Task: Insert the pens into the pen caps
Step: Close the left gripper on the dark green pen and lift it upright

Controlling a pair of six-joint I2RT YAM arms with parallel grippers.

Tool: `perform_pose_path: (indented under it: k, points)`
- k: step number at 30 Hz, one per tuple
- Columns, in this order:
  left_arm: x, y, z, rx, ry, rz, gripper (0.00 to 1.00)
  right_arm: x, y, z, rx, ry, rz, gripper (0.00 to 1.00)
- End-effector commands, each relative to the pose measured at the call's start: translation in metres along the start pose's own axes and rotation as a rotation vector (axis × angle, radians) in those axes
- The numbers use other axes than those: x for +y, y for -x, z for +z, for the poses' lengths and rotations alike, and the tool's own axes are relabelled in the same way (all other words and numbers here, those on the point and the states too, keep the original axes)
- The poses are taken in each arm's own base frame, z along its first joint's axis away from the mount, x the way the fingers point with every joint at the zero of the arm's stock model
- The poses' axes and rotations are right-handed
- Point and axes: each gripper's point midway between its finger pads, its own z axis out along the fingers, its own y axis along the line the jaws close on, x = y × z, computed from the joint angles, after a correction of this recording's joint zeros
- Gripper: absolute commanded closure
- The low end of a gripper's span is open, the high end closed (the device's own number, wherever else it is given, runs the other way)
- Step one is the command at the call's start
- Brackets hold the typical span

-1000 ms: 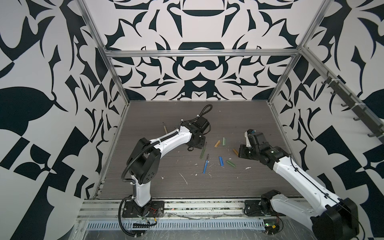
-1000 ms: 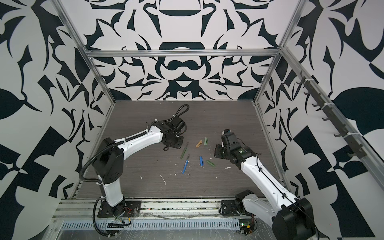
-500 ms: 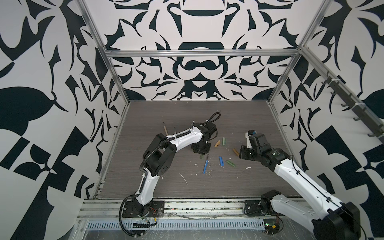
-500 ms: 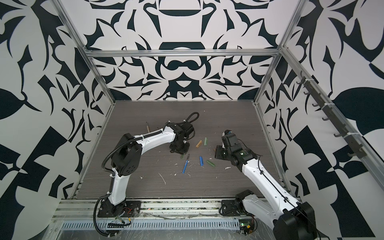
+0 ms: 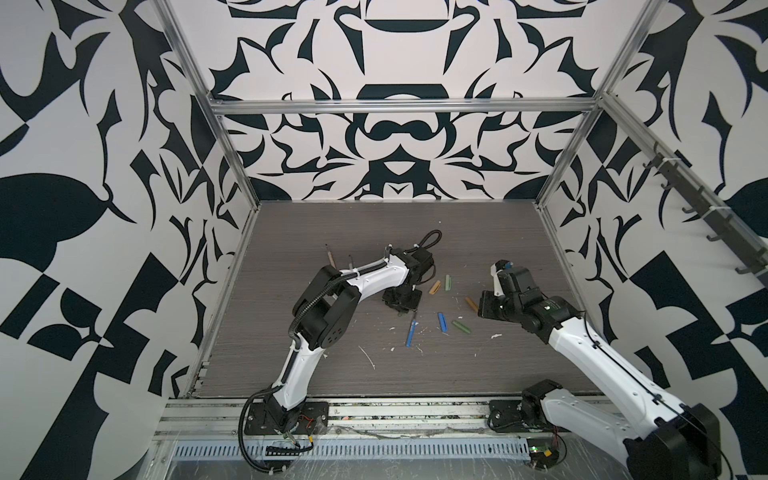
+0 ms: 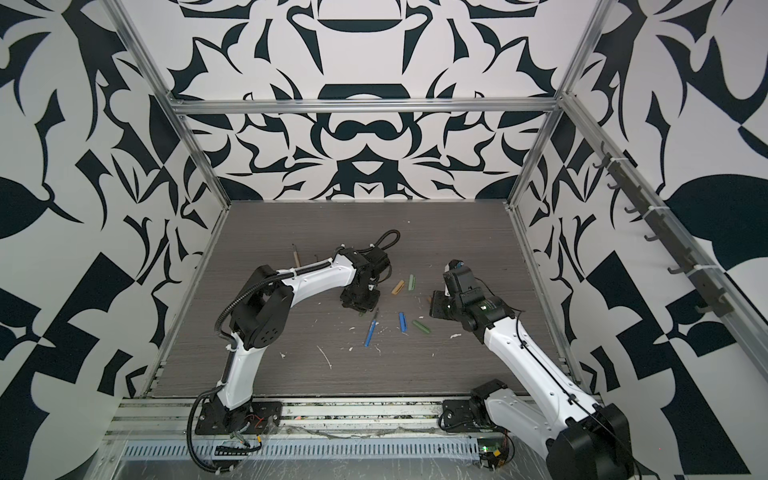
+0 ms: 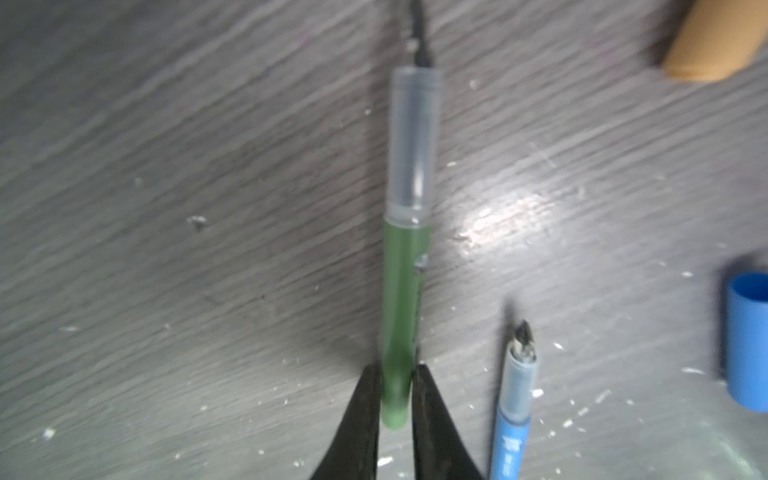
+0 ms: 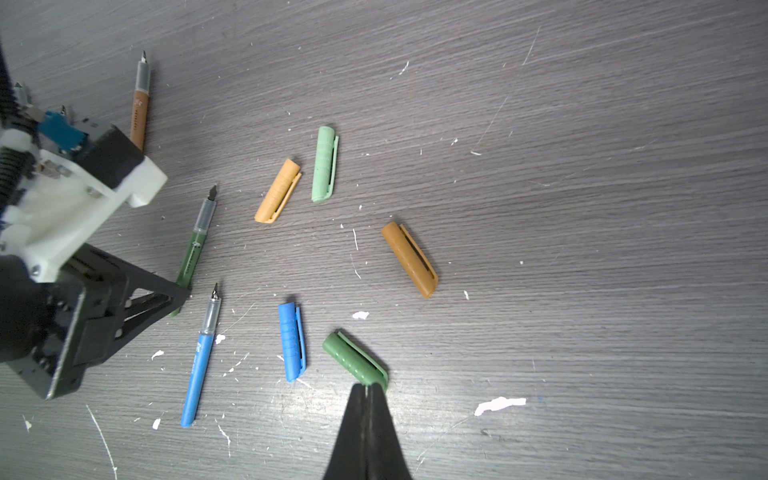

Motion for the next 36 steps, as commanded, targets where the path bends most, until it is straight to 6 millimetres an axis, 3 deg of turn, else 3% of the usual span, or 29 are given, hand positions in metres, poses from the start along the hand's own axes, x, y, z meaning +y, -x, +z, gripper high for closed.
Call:
perform_pose_path:
  k: [1,6,10,16,21,28,34,36]
  points:
    - [0.006,-0.006,0.005,0.037,0.042,0.004,0.83,0.004,0.004,-0.004,-0.023,0.017,-0.006,1.0]
    - [0.01,-0.01,0.012,0.044,0.058,0.002,0.86,0.004,0.004,-0.006,-0.022,0.018,-0.005,1.0]
    - [0.013,-0.009,0.01,0.022,0.07,-0.005,0.95,0.006,0.004,-0.008,-0.023,0.027,-0.002,1.0]
    - [0.005,0.007,-0.031,-0.206,-0.018,0.039,1.0,0.02,0.007,-0.011,-0.019,0.098,0.006,0.98]
    - [-0.005,0.008,-0.069,-0.462,-0.151,0.104,1.0,0.051,0.016,-0.022,-0.06,0.273,0.029,0.89]
    - [-0.036,-0.02,-0.124,-0.768,-0.468,0.216,1.0,0.11,0.038,-0.06,-0.188,0.602,0.034,0.66]
    - [-0.047,-0.045,-0.164,-0.876,-0.626,0.27,1.0,0.154,0.04,-0.072,-0.202,0.724,-0.011,0.56]
    - [-0.048,-0.049,-0.166,-0.87,-0.64,0.277,1.0,0.167,0.036,-0.07,-0.19,0.734,-0.039,0.55]
